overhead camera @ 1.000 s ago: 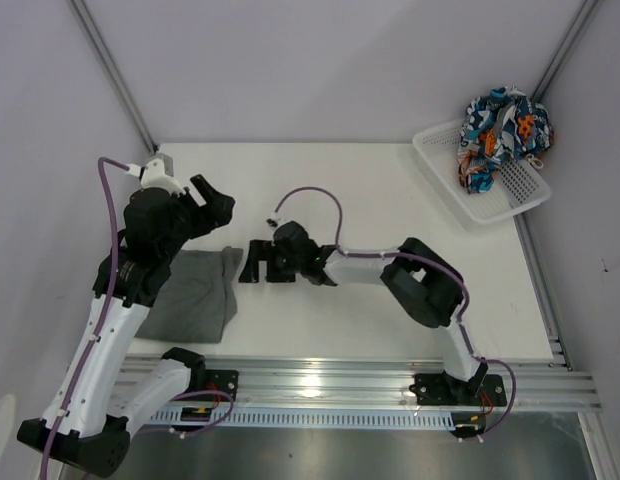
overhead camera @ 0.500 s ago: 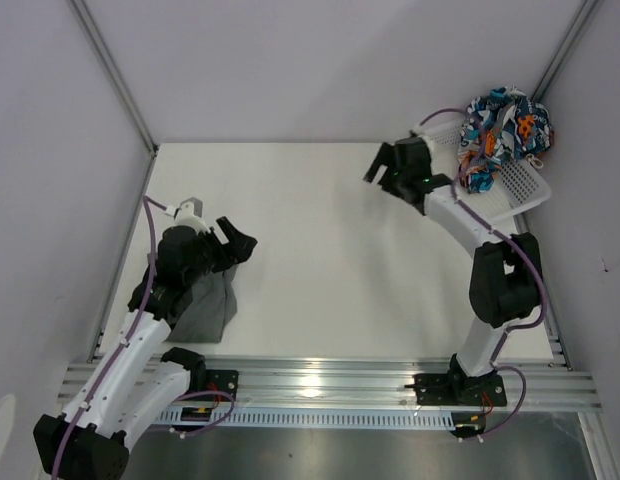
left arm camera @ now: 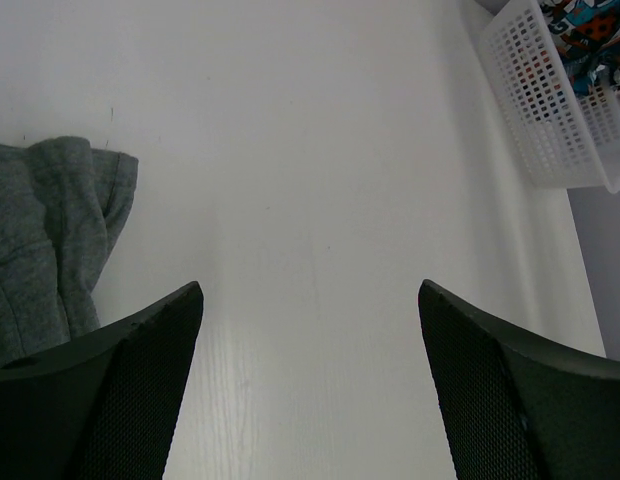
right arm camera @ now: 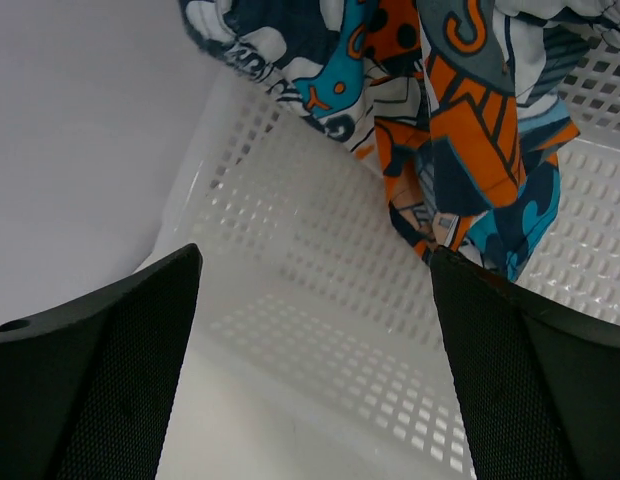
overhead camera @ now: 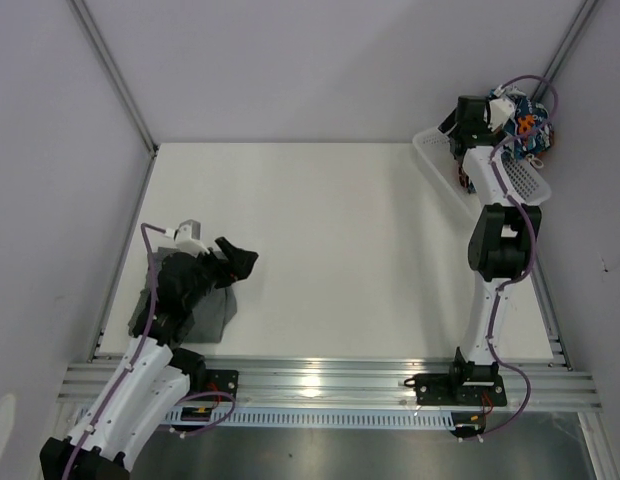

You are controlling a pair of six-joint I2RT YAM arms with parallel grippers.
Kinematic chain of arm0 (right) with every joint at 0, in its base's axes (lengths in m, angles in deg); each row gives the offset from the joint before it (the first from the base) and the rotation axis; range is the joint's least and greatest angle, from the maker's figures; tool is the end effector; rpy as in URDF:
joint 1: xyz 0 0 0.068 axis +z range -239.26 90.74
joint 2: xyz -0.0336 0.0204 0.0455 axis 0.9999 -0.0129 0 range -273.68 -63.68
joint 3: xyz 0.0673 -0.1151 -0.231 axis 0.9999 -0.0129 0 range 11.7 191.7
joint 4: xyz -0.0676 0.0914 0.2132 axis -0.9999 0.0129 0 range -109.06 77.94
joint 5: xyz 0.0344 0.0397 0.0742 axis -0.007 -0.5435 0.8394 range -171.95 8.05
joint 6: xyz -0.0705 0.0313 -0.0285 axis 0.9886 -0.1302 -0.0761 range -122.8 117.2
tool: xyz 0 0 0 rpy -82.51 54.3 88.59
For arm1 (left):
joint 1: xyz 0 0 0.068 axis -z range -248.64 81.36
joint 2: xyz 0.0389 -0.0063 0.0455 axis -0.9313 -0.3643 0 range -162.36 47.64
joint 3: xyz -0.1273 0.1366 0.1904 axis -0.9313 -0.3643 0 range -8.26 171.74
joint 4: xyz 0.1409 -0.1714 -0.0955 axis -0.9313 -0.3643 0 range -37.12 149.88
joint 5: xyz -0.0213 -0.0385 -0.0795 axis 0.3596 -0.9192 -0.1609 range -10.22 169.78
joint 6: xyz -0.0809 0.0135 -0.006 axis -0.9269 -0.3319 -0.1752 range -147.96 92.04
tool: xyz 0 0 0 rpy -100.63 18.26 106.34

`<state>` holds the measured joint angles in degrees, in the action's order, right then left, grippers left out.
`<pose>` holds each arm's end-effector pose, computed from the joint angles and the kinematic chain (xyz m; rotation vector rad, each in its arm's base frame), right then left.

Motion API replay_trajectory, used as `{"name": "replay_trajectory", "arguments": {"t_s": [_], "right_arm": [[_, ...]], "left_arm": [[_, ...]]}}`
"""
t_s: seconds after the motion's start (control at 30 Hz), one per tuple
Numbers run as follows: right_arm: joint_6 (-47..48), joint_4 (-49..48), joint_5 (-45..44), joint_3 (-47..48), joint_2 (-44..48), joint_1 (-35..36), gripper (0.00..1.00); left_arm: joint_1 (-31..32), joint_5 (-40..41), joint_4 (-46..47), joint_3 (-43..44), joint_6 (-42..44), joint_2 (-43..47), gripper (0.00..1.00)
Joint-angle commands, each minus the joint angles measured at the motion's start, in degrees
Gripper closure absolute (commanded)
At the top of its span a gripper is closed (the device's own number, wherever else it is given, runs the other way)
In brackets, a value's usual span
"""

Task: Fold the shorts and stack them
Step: Grab the shorts from the pile

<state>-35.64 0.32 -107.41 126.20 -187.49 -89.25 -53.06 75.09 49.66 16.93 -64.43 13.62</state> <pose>0.5155 -0.0307 0.2841 0.8231 1.8452 -0.0982 0.1661 -0.0523 0.2352 -0.2996 1.9401 -0.6856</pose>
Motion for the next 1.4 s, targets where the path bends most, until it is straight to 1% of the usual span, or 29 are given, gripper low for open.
{"name": "replay_trajectory", "arguments": {"t_s": [0.0, 0.03, 0.1, 0.13, 0.17, 0.23, 0.27, 0.37, 0.47, 0.5, 0.53, 0.57, 0.6, 0.63, 0.67, 0.7, 0.87, 0.93, 0.97, 1.0, 1.03, 1.07, 1.1, 1.17, 1.2, 1.27, 1.3, 1.33, 1.37], "right_arm": [[3.04, -0.04, -8.19, 6.87, -5.45, 0.60, 0.04], [3.13, 0.57, -9.95, 11.32, -6.78, 0.52, 0.01], [3.57, 4.95, -13.82, 17.48, -11.86, -1.15, 0.01], [3.49, 7.06, -15.31, 22.82, -13.20, -1.15, 0.01], [4.27, 8.12, -16.89, 23.66, -13.82, -1.15, 0.01], [5.24, 6.56, -18.66, 22.27, -12.87, -1.15, 0.01], [5.76, 2.64, -19.36, 17.91, -11.82, -1.24, 0.01], [5.86, -1.00, -19.37, 12.52, -9.52, -2.21, 0.01], [6.82, -0.12, -20.59, 11.46, -8.82, -2.82, 0.01], [7.61, -1.09, -21.91, 10.06, -8.21, -2.82, 0.01], [9.18, -4.31, -21.66, 8.56, -7.25, -3.17, 0.01], [9.20, -5.39, -20.87, 7.59, -7.24, -3.52, 0.01], [9.02, -5.49, -19.73, 7.76, -7.67, -4.05, 0.01], [7.37, -2.27, -17.72, 12.28, -10.63, -6.06, 0.01], [7.35, -2.24, -17.70, 12.33, -12.06, -6.08, 0.01], [7.35, -1.45, -17.44, 15.72, -13.20, -6.42, 0.00], [8.93, -4.25, -16.48, 18.48, -17.43, -7.39, 0.02], [8.67, -5.83, -15.77, 19.09, -18.92, -7.74, 0.15], [8.41, -6.10, -15.07, 19.53, -19.36, -8.09, 0.23], [8.41, -6.37, -14.28, 20.06, -20.24, -8.44, 0.57], [8.41, -6.63, -13.32, 20.93, -20.51, -8.62, 0.72], [8.41, -6.98, -11.22, 21.20, -20.59, -8.97, 0.84], [8.41, -7.51, -9.20, 21.21, -20.07, -8.98, 1.00], [8.49, -8.30, -8.13, 21.12, -18.93, -8.98, 1.00], [8.67, -8.65, -5.69, 21.12, -18.06, -8.89, 1.00], [8.93, -9.18, -2.86, 20.51, -14.11, -8.54, 1.00], [8.85, -10.40, 0.37, 19.98, -12.35, -8.19, 1.00], [8.93, -11.54, 3.54, 19.11, -7.98, -8.10, 1.00], [8.67, -12.68, 6.96, 17.36, -5.68, -8.01, 1.00]], "left_arm": [[0.07, 0.30, 5.02, -3.91, -2.37, 2.81, 0.10], [0.07, 0.29, 5.29, -4.96, -2.38, 3.34, 0.10], [0.07, 0.90, 4.69, -5.06, -1.77, 3.43, 0.10], [0.07, 1.08, 4.33, -4.37, -1.50, 3.70, 0.10], [0.07, 1.26, 3.89, -4.10, -1.15, 3.87, 0.10], [0.07, 1.96, 2.49, -3.14, -0.80, 4.22, 0.09], [0.07, 1.96, 2.14, -2.96, -0.71, 4.75, 0.09], [0.07, 2.49, 0.82, -0.94, -0.27, 4.75, 0.08], [0.16, 2.23, -0.06, 0.29, -0.10, 4.14, 0.08], [0.16, 2.14, -0.15, 0.39, -0.18, 3.88, 0.08], [0.16, 2.05, -0.15, 0.91, -0.27, 3.70, 0.07], [0.16, 2.05, 0.02, 0.83, -0.27, 3.52, 0.08], [0.07, 1.96, 0.20, 0.83, -0.36, 3.17, 0.07], [0.16, 2.05, 0.81, 1.09, -0.53, 2.39, 0.07], [0.16, 2.05, 0.90, 1.09, -0.45, 2.38, 0.07], [0.16, 2.05, 1.16, 1.18, -0.53, 1.86, 0.07], [0.16, 1.96, 4.32, 1.18, 0.34, 0.36, 0.06], [0.16, 2.31, 4.77, 1.70, 0.70, -1.13, 0.06], [0.07, 2.40, 4.94, 2.05, 1.04, -1.74, 0.06], [0.16, 2.58, 4.86, 2.32, 1.14, -2.36, 0.06], [0.16, 2.58, 4.86, 3.10, 1.22, -3.50, 0.06], [0.07, 2.58, 4.86, 3.28, 1.22, -3.94, 0.06], [0.07, 2.58, 5.12, 3.55, 1.14, -4.56, 0.06], [0.16, 2.58, 5.38, 3.38, 1.14, -4.82, 0.06], [0.16, 2.67, 5.38, 3.46, 1.14, -4.91, 0.06], [0.16, 2.67, 5.12, 3.46, 1.14, -4.48, 0.06], [0.07, 2.67, 4.95, 3.38, 1.05, -4.30, 0.06], [0.16, 2.49, 4.34, 3.37, 1.05, -4.04, 0.06], [0.16, 2.32, 3.89, 3.37, 1.05, -3.17, 0.06]]}}
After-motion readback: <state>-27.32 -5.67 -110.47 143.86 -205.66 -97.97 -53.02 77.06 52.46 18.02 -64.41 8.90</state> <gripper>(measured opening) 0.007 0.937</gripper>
